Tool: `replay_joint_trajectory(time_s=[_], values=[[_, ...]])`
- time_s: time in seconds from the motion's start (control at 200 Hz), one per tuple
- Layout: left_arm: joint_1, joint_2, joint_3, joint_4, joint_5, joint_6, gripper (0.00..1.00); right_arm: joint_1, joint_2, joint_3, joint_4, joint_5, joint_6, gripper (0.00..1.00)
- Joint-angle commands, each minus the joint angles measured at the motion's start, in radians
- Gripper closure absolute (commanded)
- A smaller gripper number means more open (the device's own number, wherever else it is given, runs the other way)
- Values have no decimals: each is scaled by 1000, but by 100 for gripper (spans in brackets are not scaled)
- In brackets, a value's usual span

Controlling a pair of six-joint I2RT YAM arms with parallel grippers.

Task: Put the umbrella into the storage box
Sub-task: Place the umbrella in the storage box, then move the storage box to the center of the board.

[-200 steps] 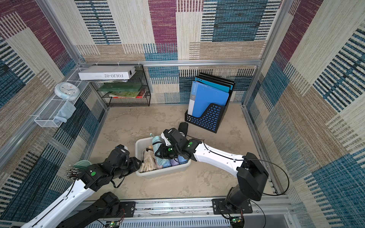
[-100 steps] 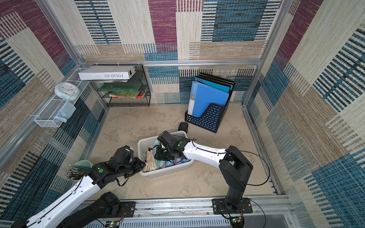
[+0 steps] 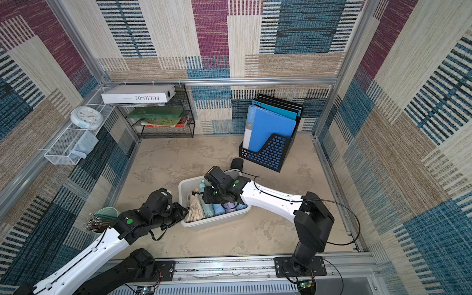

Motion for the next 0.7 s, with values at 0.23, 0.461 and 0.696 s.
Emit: replay_joint_trajectory(time_s=[0.23,0.461,0.696], values=[[1,50,63,36,-113,70,51,12,68,8,-3,-26,-38,72],[20,143,101,12,-154,154,63,11,-55,76,-36,97,-109,53],[59,178,89,12,-142,204,81,-35,-203,57,-77,290,-259,43]])
